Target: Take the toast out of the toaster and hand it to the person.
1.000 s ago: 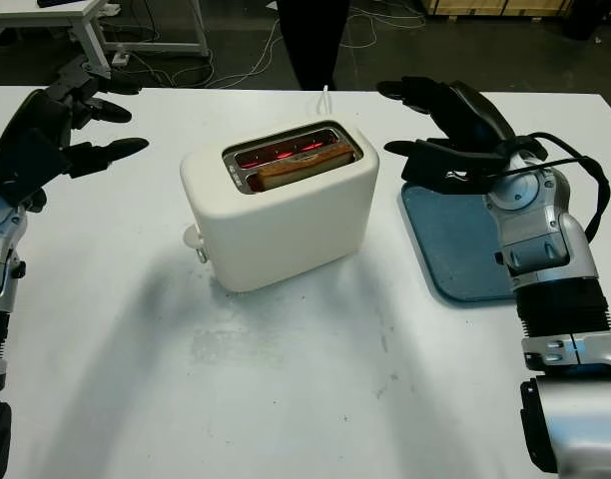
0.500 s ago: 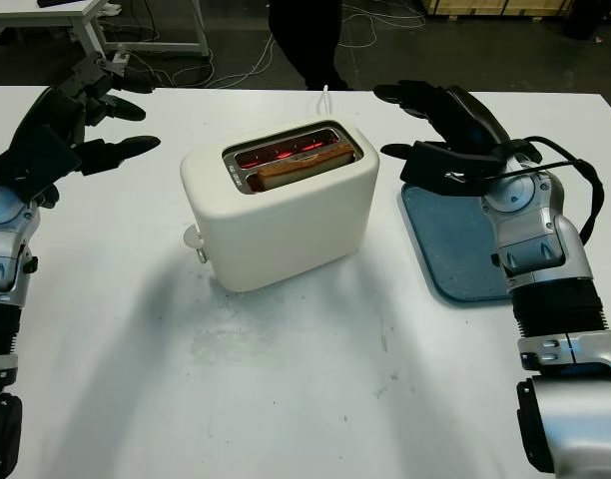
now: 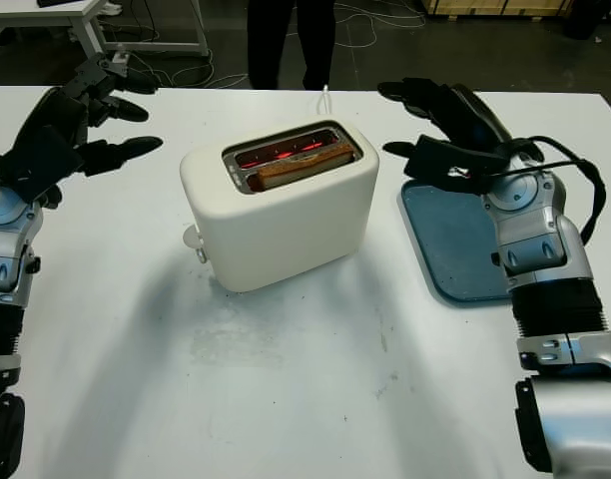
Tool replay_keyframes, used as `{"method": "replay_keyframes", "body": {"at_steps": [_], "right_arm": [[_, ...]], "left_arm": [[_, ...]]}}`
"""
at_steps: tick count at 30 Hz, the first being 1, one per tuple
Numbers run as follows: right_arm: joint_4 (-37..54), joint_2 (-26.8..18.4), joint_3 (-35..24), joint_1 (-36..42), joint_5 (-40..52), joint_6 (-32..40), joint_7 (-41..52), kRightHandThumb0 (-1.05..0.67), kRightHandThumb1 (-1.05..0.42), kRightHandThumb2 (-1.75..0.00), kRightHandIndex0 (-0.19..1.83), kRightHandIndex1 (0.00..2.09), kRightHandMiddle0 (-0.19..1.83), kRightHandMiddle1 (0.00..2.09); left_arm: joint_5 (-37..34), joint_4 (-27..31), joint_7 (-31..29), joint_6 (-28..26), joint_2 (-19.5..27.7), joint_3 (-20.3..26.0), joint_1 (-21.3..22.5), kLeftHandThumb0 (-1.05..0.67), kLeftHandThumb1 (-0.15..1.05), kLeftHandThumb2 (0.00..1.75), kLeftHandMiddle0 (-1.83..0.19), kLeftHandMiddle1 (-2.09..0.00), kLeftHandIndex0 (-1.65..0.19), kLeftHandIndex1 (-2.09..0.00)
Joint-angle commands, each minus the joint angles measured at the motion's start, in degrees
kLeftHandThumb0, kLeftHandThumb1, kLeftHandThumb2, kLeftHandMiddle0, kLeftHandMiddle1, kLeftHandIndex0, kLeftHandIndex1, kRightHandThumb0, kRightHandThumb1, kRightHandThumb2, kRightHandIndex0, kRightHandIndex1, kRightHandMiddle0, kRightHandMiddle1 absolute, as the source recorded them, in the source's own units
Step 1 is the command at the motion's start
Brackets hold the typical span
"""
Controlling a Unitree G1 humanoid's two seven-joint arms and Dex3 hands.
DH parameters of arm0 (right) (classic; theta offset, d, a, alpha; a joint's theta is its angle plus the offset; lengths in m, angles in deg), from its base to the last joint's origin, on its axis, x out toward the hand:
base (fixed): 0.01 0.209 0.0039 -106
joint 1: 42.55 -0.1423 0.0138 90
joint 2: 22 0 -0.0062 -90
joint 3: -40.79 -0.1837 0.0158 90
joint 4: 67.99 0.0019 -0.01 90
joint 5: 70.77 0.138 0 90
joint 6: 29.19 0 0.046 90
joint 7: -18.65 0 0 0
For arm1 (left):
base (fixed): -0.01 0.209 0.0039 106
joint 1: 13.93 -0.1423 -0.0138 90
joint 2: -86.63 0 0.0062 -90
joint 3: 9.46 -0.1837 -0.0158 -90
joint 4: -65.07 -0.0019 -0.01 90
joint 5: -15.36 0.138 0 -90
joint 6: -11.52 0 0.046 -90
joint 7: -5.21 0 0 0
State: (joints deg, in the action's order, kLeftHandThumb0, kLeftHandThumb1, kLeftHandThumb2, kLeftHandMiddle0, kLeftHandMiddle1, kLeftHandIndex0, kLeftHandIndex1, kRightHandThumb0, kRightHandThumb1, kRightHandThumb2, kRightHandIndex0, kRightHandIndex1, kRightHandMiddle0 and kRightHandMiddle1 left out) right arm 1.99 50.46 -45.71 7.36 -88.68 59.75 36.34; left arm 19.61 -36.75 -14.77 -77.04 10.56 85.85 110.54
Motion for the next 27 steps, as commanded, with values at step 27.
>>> {"method": "replay_keyframes", "body": {"at_steps": [27], "right_arm": [[-0.76, -0.17, 0.26, -0.25, -0.81, -1.61, -0.54, -0.31, -0.92, -0.13, 0.43, 0.01, 0.42, 0.01]], "left_arm": [[-0.50, 0.31, 0.05, 0.43, 0.17, 0.21, 0.00, -0.84, 0.92, 0.01, 0.00, -1.28, 0.00, -1.15]]}}
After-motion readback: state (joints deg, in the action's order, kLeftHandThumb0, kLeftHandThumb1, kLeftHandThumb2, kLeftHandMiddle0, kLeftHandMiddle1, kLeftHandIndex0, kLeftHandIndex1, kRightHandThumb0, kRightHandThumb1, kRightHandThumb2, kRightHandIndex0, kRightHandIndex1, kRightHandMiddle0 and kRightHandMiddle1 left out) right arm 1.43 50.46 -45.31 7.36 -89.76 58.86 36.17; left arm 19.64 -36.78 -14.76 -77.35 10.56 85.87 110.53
